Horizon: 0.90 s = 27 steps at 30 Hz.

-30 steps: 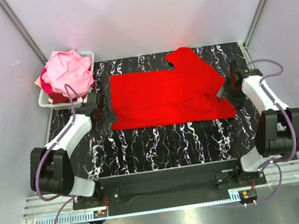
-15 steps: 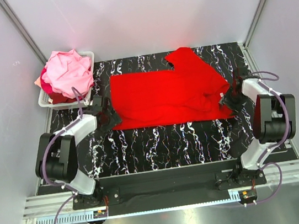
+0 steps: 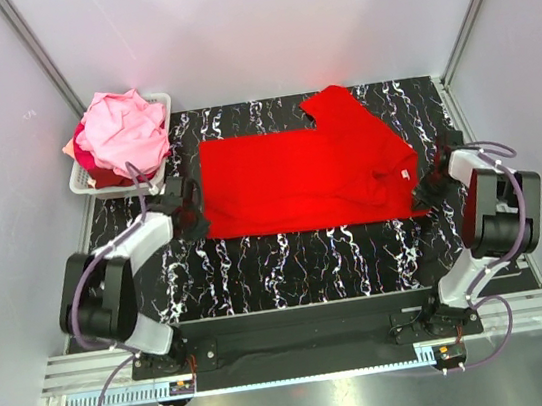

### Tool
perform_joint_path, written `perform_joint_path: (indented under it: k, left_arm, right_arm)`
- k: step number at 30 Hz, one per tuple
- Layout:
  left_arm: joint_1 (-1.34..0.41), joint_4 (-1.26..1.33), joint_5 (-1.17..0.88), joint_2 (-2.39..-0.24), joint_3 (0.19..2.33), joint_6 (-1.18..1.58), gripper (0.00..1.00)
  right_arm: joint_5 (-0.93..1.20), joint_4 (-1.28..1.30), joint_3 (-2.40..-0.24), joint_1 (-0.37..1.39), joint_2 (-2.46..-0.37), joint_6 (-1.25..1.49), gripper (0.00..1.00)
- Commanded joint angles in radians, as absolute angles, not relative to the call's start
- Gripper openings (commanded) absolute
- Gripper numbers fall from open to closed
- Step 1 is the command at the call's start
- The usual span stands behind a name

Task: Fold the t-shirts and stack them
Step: Fold the tshirt

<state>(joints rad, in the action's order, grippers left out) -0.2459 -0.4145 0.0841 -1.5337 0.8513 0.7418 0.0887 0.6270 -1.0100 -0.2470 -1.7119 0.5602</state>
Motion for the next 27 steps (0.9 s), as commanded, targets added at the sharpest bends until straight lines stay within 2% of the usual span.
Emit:
perform_joint_path:
  k: [1, 7, 12, 14, 15, 17, 18, 20, 22, 25, 27]
  left_arm:
    - [-0.245, -0.509, 0.121, -1.363, 0.786, 0.772, 0.00]
    - [-0.255, -0.587, 0.095, -1.128, 0.661, 0.831, 0.00]
    - [-0.276, -0.626, 0.052, -1.016, 0.568, 0.877, 0.02]
    - [-0.281, -0.627, 0.032, -0.987, 0.545, 0.890, 0.13]
    - [-0.282, -0.630, 0.022, -0.973, 0.532, 0.891, 0.33]
    - [-0.284, -0.659, 0.006, -0.925, 0.538, 0.885, 0.49]
    - [-0.284, -0.676, 0.006, -0.895, 0.567, 0.879, 0.58]
    - [-0.284, -0.712, 0.006, -0.870, 0.619, 0.833, 0.67]
    - [-0.285, -0.759, 0.006, -0.856, 0.713, 0.784, 0.72]
    - [-0.285, -0.845, 0.018, -0.864, 0.834, 0.631, 0.73]
    - [-0.285, -0.909, 0.067, -0.861, 0.879, 0.579, 0.73]
  right_arm:
    - [0.060, 0.655, -0.976, -0.296, -1.623, 0.537, 0.00]
    - [0.005, 0.710, -0.919, -0.340, -1.487, 0.561, 0.00]
    - [-0.018, 0.756, -0.894, -0.359, -1.395, 0.606, 0.05]
    - [-0.017, 0.776, -0.888, -0.359, -1.355, 0.615, 0.35]
    - [-0.017, 0.784, -0.890, -0.359, -1.341, 0.615, 0.47]
    - [-0.023, 0.808, -0.899, -0.359, -1.292, 0.617, 0.73]
    - [-0.017, 0.811, -0.902, -0.359, -1.273, 0.606, 0.75]
    - [0.042, 0.819, -0.911, -0.357, -1.215, 0.603, 0.77]
    - [0.128, 0.799, -0.888, -0.359, -1.175, 0.586, 0.74]
    - [0.351, 0.711, -0.824, -0.348, -1.106, 0.586, 0.69]
    - [0.379, 0.689, -0.802, -0.310, -1.094, 0.580, 0.66]
